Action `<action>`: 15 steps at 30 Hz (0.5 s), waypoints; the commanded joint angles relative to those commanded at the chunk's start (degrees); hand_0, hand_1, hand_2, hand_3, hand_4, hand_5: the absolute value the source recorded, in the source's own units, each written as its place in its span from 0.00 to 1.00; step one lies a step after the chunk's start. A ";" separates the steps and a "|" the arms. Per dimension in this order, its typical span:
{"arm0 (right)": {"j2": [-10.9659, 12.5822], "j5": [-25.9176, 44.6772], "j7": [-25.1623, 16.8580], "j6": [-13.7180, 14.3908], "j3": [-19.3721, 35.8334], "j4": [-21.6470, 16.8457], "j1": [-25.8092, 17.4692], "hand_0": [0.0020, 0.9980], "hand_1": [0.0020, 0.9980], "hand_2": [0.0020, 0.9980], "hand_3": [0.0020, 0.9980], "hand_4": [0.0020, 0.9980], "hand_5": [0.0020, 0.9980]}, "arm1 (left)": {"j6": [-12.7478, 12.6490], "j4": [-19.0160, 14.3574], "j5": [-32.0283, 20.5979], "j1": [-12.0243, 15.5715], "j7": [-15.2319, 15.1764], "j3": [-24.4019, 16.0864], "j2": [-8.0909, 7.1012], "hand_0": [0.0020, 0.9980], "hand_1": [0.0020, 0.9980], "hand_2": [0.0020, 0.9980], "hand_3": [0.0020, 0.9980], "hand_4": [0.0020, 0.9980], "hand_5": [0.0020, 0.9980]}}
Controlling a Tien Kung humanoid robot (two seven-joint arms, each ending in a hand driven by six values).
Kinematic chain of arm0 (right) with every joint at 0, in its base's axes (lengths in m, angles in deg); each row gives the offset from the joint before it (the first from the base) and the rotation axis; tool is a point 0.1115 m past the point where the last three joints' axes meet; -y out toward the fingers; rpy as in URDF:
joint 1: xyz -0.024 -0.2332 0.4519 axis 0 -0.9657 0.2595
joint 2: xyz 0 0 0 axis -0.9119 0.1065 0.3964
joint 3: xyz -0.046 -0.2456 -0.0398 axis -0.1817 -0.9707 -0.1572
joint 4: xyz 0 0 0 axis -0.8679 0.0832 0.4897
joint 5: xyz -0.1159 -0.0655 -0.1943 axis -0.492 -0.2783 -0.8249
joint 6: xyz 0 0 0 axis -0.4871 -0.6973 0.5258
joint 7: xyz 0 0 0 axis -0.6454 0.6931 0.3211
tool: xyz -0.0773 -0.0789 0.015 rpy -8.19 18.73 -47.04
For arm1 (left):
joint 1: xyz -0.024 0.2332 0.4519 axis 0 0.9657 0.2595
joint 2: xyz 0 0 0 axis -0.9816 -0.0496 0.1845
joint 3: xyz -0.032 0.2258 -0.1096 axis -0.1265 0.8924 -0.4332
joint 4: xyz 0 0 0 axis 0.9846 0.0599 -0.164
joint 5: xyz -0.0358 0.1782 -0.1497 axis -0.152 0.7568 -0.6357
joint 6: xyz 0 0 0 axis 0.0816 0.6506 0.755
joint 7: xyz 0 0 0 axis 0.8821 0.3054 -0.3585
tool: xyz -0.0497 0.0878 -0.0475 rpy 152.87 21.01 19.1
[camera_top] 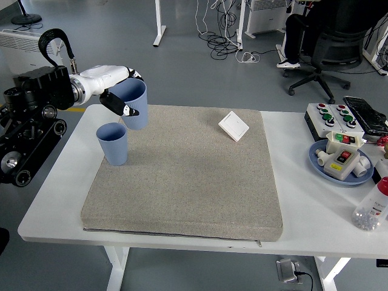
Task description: Push cup pick cup insert cup
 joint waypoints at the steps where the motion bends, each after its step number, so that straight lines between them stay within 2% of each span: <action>1: 0.01 0.02 -0.01 0.01 0.00 0.00 -0.01 0.75 0.63 0.62 0.56 0.07 0.44 | -0.02 0.54 0.17 -0.14 -0.08 -0.14 -0.11 0.53 0.57 0.59 0.48 0.28 0.00; 5: 0.06 -0.02 0.04 0.04 0.00 0.00 0.01 0.75 0.63 0.62 0.56 0.07 0.44 | -1.15 4.99 2.15 -1.22 -1.38 -0.71 -0.14 0.54 0.57 0.59 0.48 0.28 0.00; 7: 0.11 -0.23 0.11 0.03 -0.06 0.00 0.03 0.75 0.63 0.62 0.56 0.07 0.44 | -2.48 7.56 4.58 -1.47 -2.55 -1.27 0.44 0.54 0.57 0.59 0.48 0.28 0.00; 15: 0.11 -0.18 0.09 0.05 -0.28 0.00 0.25 0.75 0.63 0.62 0.56 0.07 0.44 | -4.79 13.06 6.91 -1.40 -4.66 -2.12 1.74 0.54 0.58 0.60 0.49 0.29 0.00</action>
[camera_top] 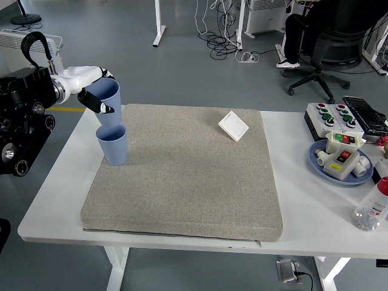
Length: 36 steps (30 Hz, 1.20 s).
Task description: Push cup pick cup insert cup
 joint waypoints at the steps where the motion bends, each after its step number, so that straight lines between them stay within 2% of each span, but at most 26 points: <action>1: 0.00 0.05 -0.01 0.00 -0.03 0.00 0.01 0.75 0.63 0.62 0.56 0.07 0.44 | -0.10 0.27 -0.03 0.00 -0.10 -0.02 0.05 0.54 0.58 0.60 0.49 0.29 0.00; 17: 0.13 -0.44 0.16 -0.06 -0.49 0.00 0.47 0.75 0.63 0.63 0.56 0.07 0.44 | -2.33 6.82 0.67 -0.86 -2.51 1.45 1.78 0.54 0.59 0.61 0.49 0.31 0.00; 31: 0.25 -0.36 0.15 -0.10 -0.92 0.00 0.73 0.75 0.63 0.63 0.56 0.07 0.44 | -3.66 9.45 1.06 -1.08 -4.05 1.71 2.64 0.53 0.59 0.63 0.49 0.33 0.00; 32: 0.26 -0.34 0.14 -0.10 -0.94 0.00 0.75 0.75 0.63 0.63 0.56 0.07 0.44 | -3.71 9.56 1.08 -1.06 -4.12 1.74 2.66 0.47 0.64 0.74 0.70 0.61 0.00; 36: 0.26 -0.21 0.12 -0.10 -1.03 0.00 0.75 0.75 0.63 0.63 0.56 0.07 0.44 | -4.27 10.02 1.04 -0.98 -4.44 1.62 2.73 0.47 0.64 0.74 0.70 0.61 0.00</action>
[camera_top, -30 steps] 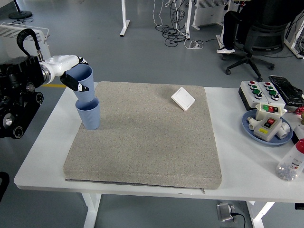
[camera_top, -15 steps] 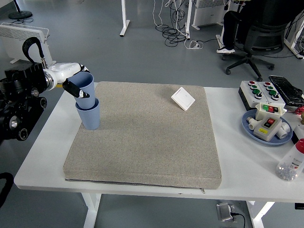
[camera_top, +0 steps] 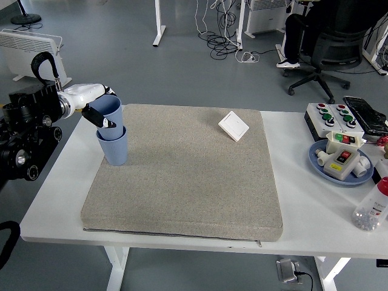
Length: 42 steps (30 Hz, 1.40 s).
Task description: Push cup pick cup insert cup
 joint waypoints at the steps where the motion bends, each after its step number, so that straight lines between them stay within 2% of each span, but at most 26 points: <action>1: 0.00 -0.03 0.01 0.00 0.01 0.00 -0.01 0.75 0.63 0.63 0.56 0.07 0.44 | -0.24 0.12 -0.02 0.05 -0.19 0.04 0.01 0.47 0.64 0.74 0.70 0.61 0.00; 2: 0.00 -0.05 0.01 0.00 0.01 0.00 -0.02 0.75 0.63 0.63 0.56 0.07 0.44 | -0.39 0.19 -0.03 0.08 -0.31 0.06 0.01 0.60 0.73 0.82 0.82 0.77 0.16; 7: 0.01 -0.16 0.05 -0.01 0.06 0.00 -0.10 0.75 0.63 0.63 0.56 0.07 0.44 | -0.82 0.47 0.04 0.42 -0.70 0.00 0.10 0.60 0.73 0.82 0.82 0.77 0.16; 8: 0.01 -0.16 0.05 -0.02 0.06 0.00 -0.11 0.75 0.63 0.63 0.56 0.07 0.44 | -0.87 0.50 0.04 0.44 -0.74 -0.01 0.11 0.78 0.85 0.96 0.91 0.89 0.31; 13: 0.00 -0.12 0.05 0.01 0.05 0.00 -0.27 0.75 0.63 0.63 0.56 0.07 0.44 | -1.96 0.89 -0.15 0.67 -1.35 -0.21 0.11 0.78 0.85 0.96 0.91 0.89 0.31; 14: -0.01 -0.14 0.05 0.01 0.06 0.00 -0.29 0.75 0.63 0.63 0.56 0.07 0.44 | -2.15 0.93 -0.25 0.69 -1.41 -0.20 0.11 0.86 0.90 1.00 0.97 0.96 0.39; 19: -0.02 -0.30 0.05 0.01 0.08 0.00 -0.37 0.75 0.63 0.63 0.56 0.07 0.44 | -3.03 1.30 -0.78 0.83 -1.72 -0.43 0.16 0.86 0.90 1.00 0.97 0.96 0.39; 20: -0.02 -0.32 0.05 0.00 0.07 0.00 -0.37 0.75 0.63 0.63 0.56 0.07 0.45 | -3.13 1.44 -0.88 0.88 -1.77 -0.60 0.15 0.91 0.95 1.00 1.00 1.00 0.47; 31: -0.11 0.13 -0.12 -0.03 -0.15 0.00 -0.23 0.75 0.63 0.63 0.56 0.07 0.45 | -4.74 1.16 -3.00 1.39 -1.80 -1.10 -0.10 0.94 0.97 1.00 1.00 1.00 0.48; 32: -0.11 0.15 -0.13 -0.04 -0.16 0.00 -0.21 0.75 0.63 0.63 0.56 0.07 0.45 | -4.87 1.08 -3.28 1.44 -1.75 -1.16 -0.13 0.92 0.95 1.00 1.00 0.89 0.66; 34: -0.09 0.20 -0.14 -0.06 -0.18 0.00 -0.18 0.75 0.63 0.63 0.56 0.07 0.45 | -6.66 0.50 -6.14 1.94 -0.73 -1.91 -0.20 0.92 0.95 1.00 1.00 0.89 0.66; 38: -0.08 0.19 -0.12 -0.06 -0.09 0.00 -0.18 0.75 0.63 0.63 0.56 0.07 0.45 | -13.01 -1.30 -15.78 3.79 -0.17 -5.08 -0.14 0.92 0.95 1.00 1.00 0.89 0.66; 39: -0.08 0.17 -0.12 -0.06 -0.03 0.00 -0.17 0.75 0.63 0.63 0.56 0.07 0.45 | -14.75 -2.37 -18.02 4.63 -0.29 -5.89 -0.18 0.87 0.89 1.00 0.99 0.73 0.84; 42: -0.06 0.13 -0.14 -0.05 0.10 0.00 -0.15 0.75 0.63 0.63 0.56 0.07 0.45 | -17.88 -5.08 -25.47 6.49 0.32 -7.18 -0.39 0.87 0.89 1.00 0.99 0.73 0.84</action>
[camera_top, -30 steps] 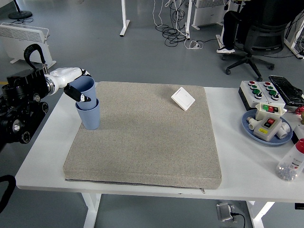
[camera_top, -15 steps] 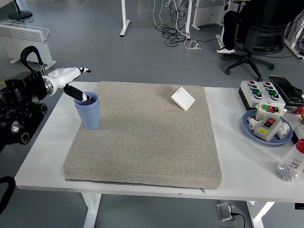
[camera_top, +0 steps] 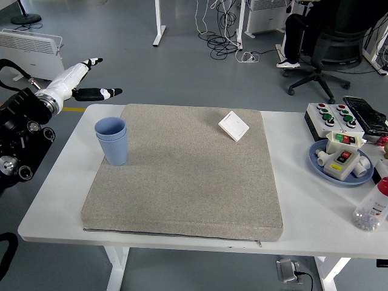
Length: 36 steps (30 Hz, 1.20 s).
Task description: Push cup pick cup insert cup
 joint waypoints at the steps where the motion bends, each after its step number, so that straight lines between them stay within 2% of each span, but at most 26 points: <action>1: 0.00 -0.11 0.00 0.01 0.14 0.00 0.01 0.75 0.63 0.63 0.56 0.07 0.45 | -0.98 -1.16 -2.23 0.87 0.56 -0.61 -0.05 0.87 0.89 1.00 0.99 0.73 0.84; 2: 0.00 -0.20 0.00 0.03 0.26 0.00 0.02 0.75 0.63 0.63 0.56 0.07 0.45 | -2.11 -2.48 -4.47 1.74 0.96 -1.05 -0.08 0.87 0.89 1.00 0.99 0.73 0.84; 3: 0.00 -0.24 0.00 0.03 0.34 0.00 0.03 0.75 0.63 0.63 0.56 0.07 0.45 | -2.72 -3.18 -7.08 2.22 1.29 -1.39 -0.01 0.79 0.82 0.93 0.92 0.66 0.97; 5: -0.05 -0.27 -0.04 0.07 0.62 0.00 0.06 0.75 0.63 0.63 0.56 0.07 0.45 | -7.07 -6.80 -11.92 4.95 2.86 -3.32 0.58 0.79 0.82 0.93 0.92 0.66 0.97; 7: -0.10 -0.27 -0.07 0.08 0.74 0.00 0.08 0.75 0.63 0.63 0.56 0.07 0.45 | -11.04 -10.51 -17.13 7.46 3.04 -4.85 1.06 0.79 0.82 0.93 0.92 0.66 0.97; 10: -0.14 -0.28 -0.13 0.07 0.86 0.00 0.12 0.75 0.63 0.62 0.56 0.07 0.45 | -12.05 -14.74 -23.72 10.72 2.18 -7.72 1.68 0.78 0.82 0.91 0.91 0.65 1.00; 13: -0.20 -0.27 -0.21 0.06 1.11 0.00 0.07 0.75 0.63 0.62 0.56 0.07 0.45 | -11.11 -20.24 -31.16 15.68 1.20 -12.25 2.68 0.78 0.82 0.91 0.91 0.65 1.00; 14: -0.21 -0.27 -0.22 0.06 1.13 0.00 0.06 0.75 0.63 0.62 0.56 0.07 0.45 | -11.02 -21.18 -33.40 16.47 1.17 -12.83 2.75 0.78 0.82 0.91 0.91 0.65 1.00; 18: -0.34 -0.44 -0.36 0.05 1.69 0.00 -0.03 0.75 0.63 0.62 0.56 0.07 0.44 | -8.20 -27.96 -43.45 23.79 2.79 -17.56 4.39 0.79 0.82 0.90 0.90 0.65 1.00; 19: -0.34 -0.47 -0.37 0.05 1.72 0.00 -0.03 0.75 0.63 0.62 0.56 0.07 0.44 | -7.88 -28.75 -45.69 24.98 2.98 -17.92 4.56 0.79 0.82 0.90 0.90 0.65 1.00; 23: -0.46 -0.83 -0.50 0.07 2.32 0.00 -0.18 0.75 0.63 0.62 0.56 0.07 0.45 | -4.36 -34.40 -55.37 32.95 4.68 -19.62 6.48 0.80 0.82 0.89 0.87 0.65 1.00; 24: -0.47 -0.83 -0.50 0.07 2.34 0.00 -0.19 0.75 0.63 0.62 0.56 0.07 0.45 | -4.07 -34.88 -57.61 34.13 4.82 -19.70 6.63 0.80 0.82 0.89 0.87 0.65 1.00; 27: -0.50 -0.82 -0.56 0.06 2.59 0.00 -0.30 0.75 0.63 0.62 0.56 0.07 0.45 | -2.33 -37.47 -64.89 39.14 4.84 -20.33 8.74 0.81 0.82 0.90 0.86 0.65 1.00; 28: -0.54 -0.76 -0.59 0.07 2.70 0.00 -0.34 0.75 0.63 0.62 0.56 0.07 0.45 | -1.76 -38.23 -65.96 40.82 4.69 -20.57 9.71 0.81 0.82 0.90 0.86 0.65 1.00; 31: -0.58 -0.74 -0.60 0.05 2.89 0.00 -0.48 0.75 0.63 0.62 0.56 0.07 0.45 | -0.33 -39.74 -64.49 46.06 4.16 -22.04 13.98 0.81 0.82 0.90 0.86 0.65 1.00; 32: -0.59 -0.74 -0.60 0.05 2.93 0.00 -0.50 0.75 0.63 0.62 0.56 0.07 0.45 | -0.29 -39.91 -64.24 47.22 3.97 -22.39 14.91 0.81 0.82 0.90 0.86 0.65 1.00; 34: -0.62 -0.88 -0.53 0.05 2.91 0.00 -0.53 0.75 0.63 0.62 0.56 0.07 0.44 | -0.67 -40.54 -64.19 49.84 3.67 -22.85 16.56 0.81 0.83 0.90 0.87 0.66 1.00; 36: -0.58 -0.95 -0.49 0.03 2.82 0.00 -0.54 0.75 0.63 0.62 0.56 0.07 0.44 | -1.22 -41.28 -64.73 52.01 2.75 -22.15 16.85 0.81 0.83 0.90 0.87 0.66 1.00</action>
